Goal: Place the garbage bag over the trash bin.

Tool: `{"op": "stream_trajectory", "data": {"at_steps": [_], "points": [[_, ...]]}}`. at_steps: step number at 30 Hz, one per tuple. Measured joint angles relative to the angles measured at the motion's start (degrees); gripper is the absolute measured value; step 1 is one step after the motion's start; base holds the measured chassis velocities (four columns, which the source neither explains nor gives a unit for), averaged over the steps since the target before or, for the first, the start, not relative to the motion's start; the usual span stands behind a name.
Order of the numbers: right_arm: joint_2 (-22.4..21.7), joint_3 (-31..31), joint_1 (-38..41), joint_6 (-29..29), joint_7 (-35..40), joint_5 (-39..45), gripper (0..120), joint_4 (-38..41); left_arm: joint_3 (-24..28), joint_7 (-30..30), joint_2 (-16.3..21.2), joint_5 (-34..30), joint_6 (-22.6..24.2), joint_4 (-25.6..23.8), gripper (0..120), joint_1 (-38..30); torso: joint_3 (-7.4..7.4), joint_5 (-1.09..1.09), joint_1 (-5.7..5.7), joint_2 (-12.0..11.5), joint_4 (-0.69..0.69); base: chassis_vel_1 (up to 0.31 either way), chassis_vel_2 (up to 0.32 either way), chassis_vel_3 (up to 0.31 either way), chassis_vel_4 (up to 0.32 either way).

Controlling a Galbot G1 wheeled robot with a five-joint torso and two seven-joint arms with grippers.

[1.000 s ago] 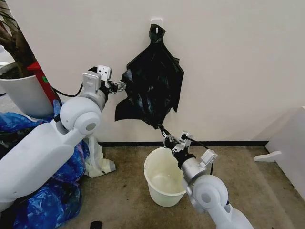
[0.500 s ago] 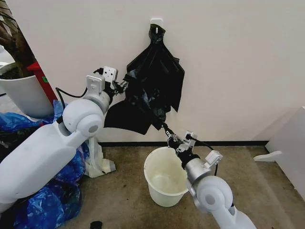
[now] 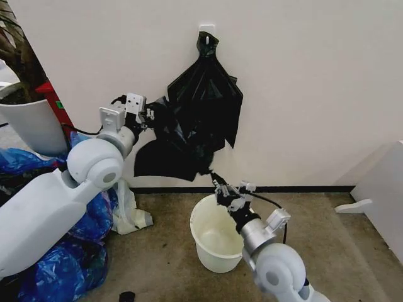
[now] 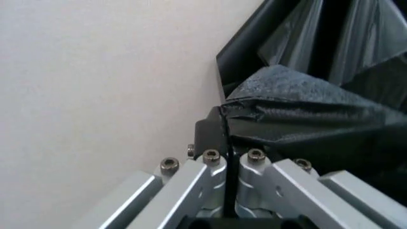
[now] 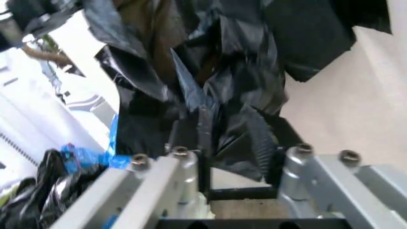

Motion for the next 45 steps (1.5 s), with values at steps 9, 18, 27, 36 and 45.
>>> {"op": "stream_trajectory", "data": {"at_steps": [9,18,27,36,45], "points": [[-1.45,1.19,0.29,-0.04,0.14,-2.52,55,1.87,-0.19,7.46,1.48,0.80,-8.13,0.82,0,1.83,0.00,0.01,0.00,0.00,-0.02,0.000,0.000,0.000,0.000],[-0.47,1.06,8.47,-8.92,18.68,23.33,89,6.14,-0.16,13.19,3.52,-2.79,-12.80,-0.47,0,2.63,0.00,0.01,0.00,0.00,0.00,0.000,0.000,0.000,0.000],[2.83,1.81,16.05,-9.89,30.30,40.54,100,4.22,-1.75,21.82,5.57,-4.93,-15.90,-1.61,0,4.77,0.01,0.00,0.00,0.00,0.01,0.000,0.000,0.000,0.000],[2.97,2.25,18.65,-10.40,37.98,40.02,100,3.55,-3.39,27.84,5.70,-11.39,-19.07,1.24,0,6.43,0.00,0.00,0.00,0.00,0.00,0.000,0.000,0.000,0.000],[1.65,2.89,19.53,-11.41,42.22,38.96,100,5.36,-1.89,29.72,4.33,-12.66,-19.50,2.67,0,5.38,0.01,0.01,0.00,0.00,-0.01,0.000,0.000,0.000,0.000]]}}
